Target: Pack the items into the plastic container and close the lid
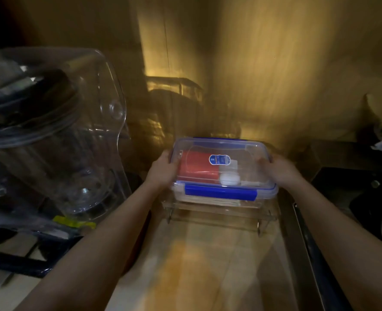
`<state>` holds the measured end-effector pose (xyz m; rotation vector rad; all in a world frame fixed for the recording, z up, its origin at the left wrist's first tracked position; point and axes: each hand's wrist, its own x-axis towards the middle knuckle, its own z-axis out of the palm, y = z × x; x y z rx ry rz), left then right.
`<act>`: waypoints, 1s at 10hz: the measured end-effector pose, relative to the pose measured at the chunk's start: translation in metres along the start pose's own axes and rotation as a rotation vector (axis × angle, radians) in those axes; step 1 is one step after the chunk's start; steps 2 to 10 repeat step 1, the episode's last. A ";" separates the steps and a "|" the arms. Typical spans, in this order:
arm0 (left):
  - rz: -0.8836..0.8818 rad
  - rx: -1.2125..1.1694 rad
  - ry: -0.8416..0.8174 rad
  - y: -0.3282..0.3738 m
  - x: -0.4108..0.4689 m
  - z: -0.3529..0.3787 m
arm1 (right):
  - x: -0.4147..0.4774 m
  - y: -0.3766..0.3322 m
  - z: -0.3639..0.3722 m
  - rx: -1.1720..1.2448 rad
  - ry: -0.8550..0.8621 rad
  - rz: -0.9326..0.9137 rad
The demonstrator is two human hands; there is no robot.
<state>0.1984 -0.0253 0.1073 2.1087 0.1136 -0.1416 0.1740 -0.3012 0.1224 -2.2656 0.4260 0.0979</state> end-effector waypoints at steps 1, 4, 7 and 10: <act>0.085 0.351 0.094 0.012 -0.001 -0.007 | 0.001 -0.013 -0.006 -0.229 0.067 -0.083; 0.085 0.351 0.094 0.012 -0.001 -0.007 | 0.001 -0.013 -0.006 -0.229 0.067 -0.083; 0.085 0.351 0.094 0.012 -0.001 -0.007 | 0.001 -0.013 -0.006 -0.229 0.067 -0.083; 0.085 0.351 0.094 0.012 -0.001 -0.007 | 0.001 -0.013 -0.006 -0.229 0.067 -0.083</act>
